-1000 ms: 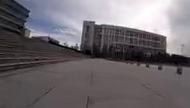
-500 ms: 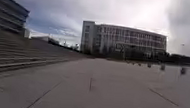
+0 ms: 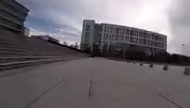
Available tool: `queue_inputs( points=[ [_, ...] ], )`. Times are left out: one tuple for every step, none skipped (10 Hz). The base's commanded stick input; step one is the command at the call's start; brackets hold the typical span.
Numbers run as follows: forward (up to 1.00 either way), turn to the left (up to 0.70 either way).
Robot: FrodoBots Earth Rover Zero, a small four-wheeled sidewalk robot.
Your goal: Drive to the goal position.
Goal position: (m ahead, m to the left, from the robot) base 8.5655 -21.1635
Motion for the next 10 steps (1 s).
queue_inputs(
  points=[
    [0.70, 0.02],
    [0.70, 0.02],
    [0.70, 0.02],
    [0.70, 0.02],
    [0.70, 0.01],
    [0.70, 0.00],
    [0.70, 0.00],
    [0.70, 0.00],
    [0.70, 0.00],
    [0.70, 0.00]
  ],
)
